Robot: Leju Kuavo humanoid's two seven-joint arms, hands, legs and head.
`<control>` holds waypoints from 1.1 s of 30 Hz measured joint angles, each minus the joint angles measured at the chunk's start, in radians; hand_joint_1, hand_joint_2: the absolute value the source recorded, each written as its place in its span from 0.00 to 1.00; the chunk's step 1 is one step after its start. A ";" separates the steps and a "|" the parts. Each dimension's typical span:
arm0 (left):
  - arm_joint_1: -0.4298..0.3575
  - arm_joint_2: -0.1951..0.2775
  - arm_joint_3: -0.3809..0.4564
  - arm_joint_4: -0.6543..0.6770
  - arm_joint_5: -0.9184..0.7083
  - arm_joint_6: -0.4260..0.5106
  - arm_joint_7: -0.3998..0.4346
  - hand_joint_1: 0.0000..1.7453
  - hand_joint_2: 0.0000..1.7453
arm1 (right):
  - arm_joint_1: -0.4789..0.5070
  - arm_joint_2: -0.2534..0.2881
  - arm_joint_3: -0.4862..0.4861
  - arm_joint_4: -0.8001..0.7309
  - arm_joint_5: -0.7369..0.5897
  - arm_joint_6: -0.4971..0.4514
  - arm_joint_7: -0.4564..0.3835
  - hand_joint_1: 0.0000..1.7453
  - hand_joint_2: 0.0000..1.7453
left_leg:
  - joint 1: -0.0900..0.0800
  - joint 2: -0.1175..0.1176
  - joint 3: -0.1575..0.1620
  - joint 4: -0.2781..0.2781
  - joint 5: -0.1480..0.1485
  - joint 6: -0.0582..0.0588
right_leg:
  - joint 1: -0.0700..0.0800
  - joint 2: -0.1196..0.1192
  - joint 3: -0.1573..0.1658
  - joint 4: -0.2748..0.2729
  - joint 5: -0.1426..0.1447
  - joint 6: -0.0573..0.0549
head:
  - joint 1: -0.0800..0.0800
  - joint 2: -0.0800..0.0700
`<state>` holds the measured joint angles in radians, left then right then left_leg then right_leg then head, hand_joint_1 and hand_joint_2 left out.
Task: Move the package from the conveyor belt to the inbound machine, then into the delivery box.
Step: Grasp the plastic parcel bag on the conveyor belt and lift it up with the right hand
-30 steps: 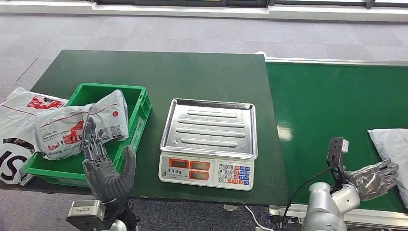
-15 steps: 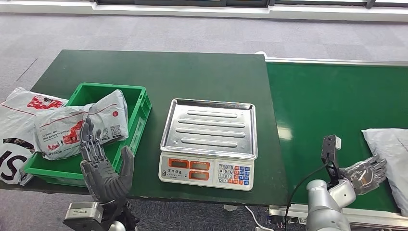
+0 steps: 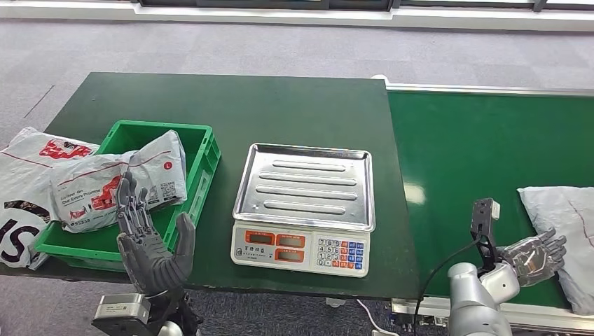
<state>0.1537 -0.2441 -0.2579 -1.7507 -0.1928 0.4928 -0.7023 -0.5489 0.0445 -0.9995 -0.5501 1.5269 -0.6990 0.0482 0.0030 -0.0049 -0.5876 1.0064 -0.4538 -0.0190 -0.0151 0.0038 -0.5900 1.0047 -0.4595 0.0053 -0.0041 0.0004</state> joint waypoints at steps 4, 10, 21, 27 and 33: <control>0.001 0.000 0.000 0.000 -0.002 -0.002 0.000 0.00 1.00 | 0.008 -0.010 0.000 0.000 0.001 0.000 0.020 0.00 1.00 | 0.000 0.000 0.000 0.000 0.000 0.000 | 0.000 0.000 0.000 0.000 0.000 0.000 | 0.000 0.000; 0.002 0.000 0.001 0.000 -0.004 -0.006 0.000 0.00 1.00 | 0.012 -0.019 0.000 0.001 0.010 0.000 0.041 0.00 1.00 | 0.000 0.000 0.000 0.000 0.000 0.000 | 0.000 0.000 0.000 0.000 0.000 0.000 | 0.000 0.000; 0.002 -0.001 0.001 0.000 -0.006 -0.011 0.000 0.00 1.00 | 0.014 -0.042 0.000 0.006 0.015 0.000 0.059 0.00 1.00 | 0.000 0.000 0.000 0.000 0.000 0.000 | 0.000 0.000 0.000 0.000 0.000 0.000 | 0.000 0.000; 0.002 -0.001 0.001 0.001 -0.005 -0.011 0.000 0.00 1.00 | 0.016 -0.047 0.000 0.008 0.013 0.000 0.056 0.00 1.00 | 0.000 0.000 0.000 0.000 0.000 0.000 | 0.000 0.000 0.000 0.000 0.000 0.000 | 0.000 0.000; 0.001 -0.001 0.001 0.001 -0.005 -0.011 0.000 0.00 1.00 | 0.023 -0.048 0.000 0.008 0.010 0.000 0.051 0.00 1.00 | 0.000 0.000 0.000 0.000 0.000 0.000 | 0.000 0.000 0.000 0.000 0.000 0.000 | 0.000 0.000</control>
<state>0.1552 -0.2449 -0.2571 -1.7497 -0.1980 0.4813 -0.7023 -0.5256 -0.0034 -0.9995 -0.5421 1.5373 -0.6991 0.0997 0.0030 -0.0048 -0.5877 1.0064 -0.4539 -0.0189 -0.0152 0.0039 -0.5901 1.0046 -0.4594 0.0053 -0.0038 0.0004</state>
